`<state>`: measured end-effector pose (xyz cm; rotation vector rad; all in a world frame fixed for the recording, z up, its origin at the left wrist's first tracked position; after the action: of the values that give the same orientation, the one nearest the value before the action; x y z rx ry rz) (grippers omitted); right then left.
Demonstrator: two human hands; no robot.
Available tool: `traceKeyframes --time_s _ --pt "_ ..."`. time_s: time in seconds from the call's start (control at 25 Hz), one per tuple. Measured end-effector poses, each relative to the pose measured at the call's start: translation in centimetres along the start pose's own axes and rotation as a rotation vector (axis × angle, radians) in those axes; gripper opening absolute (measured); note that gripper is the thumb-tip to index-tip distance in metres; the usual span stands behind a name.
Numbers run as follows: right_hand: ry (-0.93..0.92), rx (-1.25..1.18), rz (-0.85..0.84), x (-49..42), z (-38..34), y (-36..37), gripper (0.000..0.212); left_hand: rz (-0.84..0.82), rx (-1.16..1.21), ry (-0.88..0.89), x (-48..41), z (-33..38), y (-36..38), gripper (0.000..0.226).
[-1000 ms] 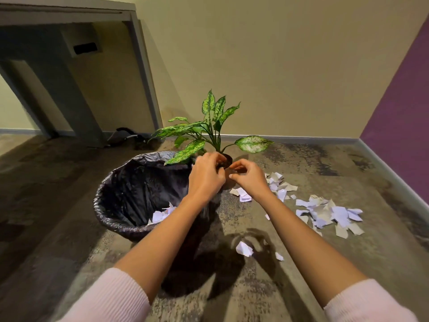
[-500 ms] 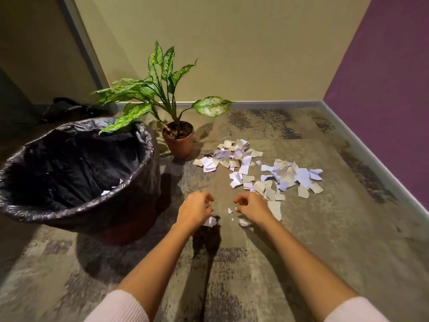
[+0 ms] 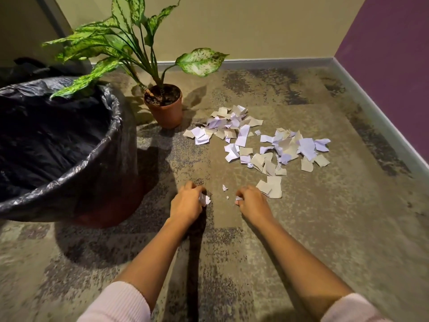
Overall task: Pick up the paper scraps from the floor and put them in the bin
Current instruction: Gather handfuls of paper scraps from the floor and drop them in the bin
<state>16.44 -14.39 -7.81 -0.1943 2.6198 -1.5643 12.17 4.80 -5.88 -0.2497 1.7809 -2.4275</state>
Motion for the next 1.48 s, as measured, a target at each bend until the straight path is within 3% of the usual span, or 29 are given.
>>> traceKeyframes --time_s 0.24,0.36,0.48,0.6,0.72,0.96,1.12,1.32,1.48 --pt "0.088 -0.155 0.066 -0.3 1.3 -0.2 0.006 0.044 0.066 -0.058 -0.6 -0.4 0.1 0.017" --pt "0.088 -0.188 0.058 -1.1 1.3 -0.2 0.017 0.053 0.121 -0.056 -0.8 0.0 0.1 0.007" --pt "0.003 -0.122 -0.006 -1.8 0.5 0.1 0.028 0.039 0.220 -0.042 -1.4 1.2 0.2 0.019" --pt "-0.065 -0.046 -0.025 -2.2 0.1 0.4 0.028 0.032 0.234 0.023 -1.9 3.2 0.5 0.015" --pt "-0.147 0.031 -0.023 -2.2 -0.3 0.3 0.021 0.048 0.178 0.057 -2.6 4.7 1.2 0.035" --pt "-0.228 0.083 -0.164 -3.4 -1.1 0.0 0.013 0.136 0.053 0.025 -3.1 5.8 2.1 0.016" --pt "-0.187 -0.002 -0.205 -3.6 -0.8 -0.1 0.011 0.139 0.041 0.019 -3.6 6.1 2.2 0.015" --pt "0.029 -0.235 -0.181 -2.9 0.5 -0.6 0.009 0.131 0.199 -0.125 -2.9 4.1 1.9 0.009" --pt "-0.041 -0.250 -0.183 -1.5 -0.2 -0.2 0.009 0.154 0.268 -0.194 -1.4 1.6 1.0 0.011"
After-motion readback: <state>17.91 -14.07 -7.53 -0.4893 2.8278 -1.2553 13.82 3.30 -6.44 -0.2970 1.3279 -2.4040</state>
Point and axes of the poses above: each hand's wrist, its own x-axis away from the middle knuckle, its own y-axis out of the palm, z = x × y, the point moved 4 cm from there along -x, towards the middle knuckle, and after that the axes turned 12 degrees about z, right-handed, at the moved point
